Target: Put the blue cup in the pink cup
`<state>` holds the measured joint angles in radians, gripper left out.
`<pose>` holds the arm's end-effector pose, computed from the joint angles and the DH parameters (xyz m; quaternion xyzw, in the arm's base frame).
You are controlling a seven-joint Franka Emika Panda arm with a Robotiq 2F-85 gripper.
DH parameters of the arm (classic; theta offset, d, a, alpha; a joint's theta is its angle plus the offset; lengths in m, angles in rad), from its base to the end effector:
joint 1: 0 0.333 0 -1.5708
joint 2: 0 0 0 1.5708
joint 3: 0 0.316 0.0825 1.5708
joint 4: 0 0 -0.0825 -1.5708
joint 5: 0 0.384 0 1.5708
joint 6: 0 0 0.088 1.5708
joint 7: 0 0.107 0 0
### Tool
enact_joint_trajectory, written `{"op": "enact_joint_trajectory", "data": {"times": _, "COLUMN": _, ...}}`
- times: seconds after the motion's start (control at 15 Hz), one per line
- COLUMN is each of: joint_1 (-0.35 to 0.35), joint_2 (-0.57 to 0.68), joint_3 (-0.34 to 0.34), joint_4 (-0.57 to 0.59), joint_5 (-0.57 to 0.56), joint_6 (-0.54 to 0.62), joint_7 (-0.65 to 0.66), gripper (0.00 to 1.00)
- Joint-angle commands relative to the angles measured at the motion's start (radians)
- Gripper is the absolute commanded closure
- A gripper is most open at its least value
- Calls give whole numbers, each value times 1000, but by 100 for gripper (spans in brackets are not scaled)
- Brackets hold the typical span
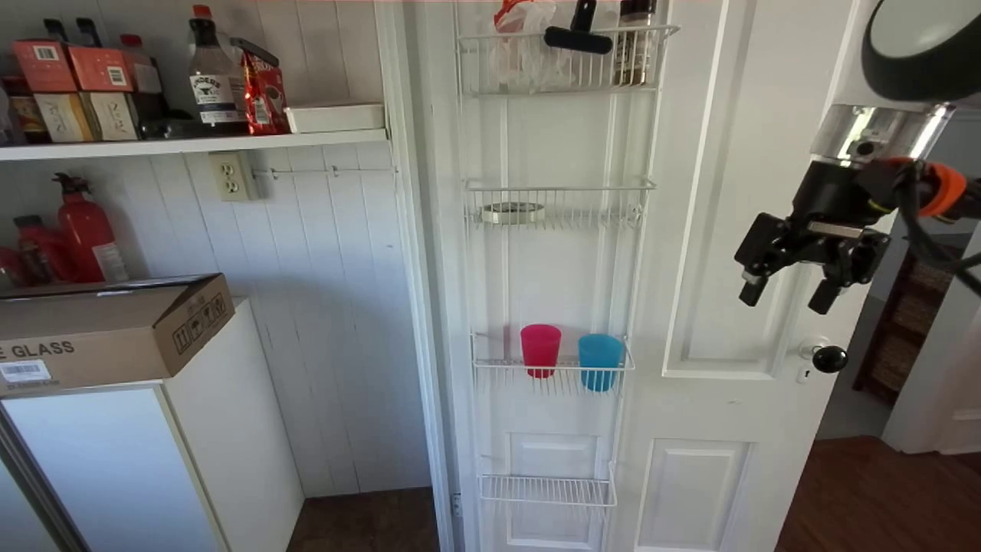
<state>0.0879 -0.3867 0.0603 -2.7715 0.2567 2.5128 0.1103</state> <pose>0.3780 0.0527 0.3390 -0.9921 0.0812 -0.0548 0.0780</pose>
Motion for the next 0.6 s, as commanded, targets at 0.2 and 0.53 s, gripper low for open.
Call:
{"op": "enact_joint_trajectory", "data": {"times": 0.2, "joint_1": 164, "joint_2": 325, "joint_3": -78, "joint_4": 112, "joint_5": 313, "joint_6": 276, "joint_7": -278, "gripper": 0}}
{"op": "enact_joint_trajectory", "data": {"times": 0.53, "joint_1": 170, "joint_2": 382, "joint_3": -62, "joint_4": 154, "joint_5": 447, "joint_6": 254, "joint_7": -407, "gripper": 0}}
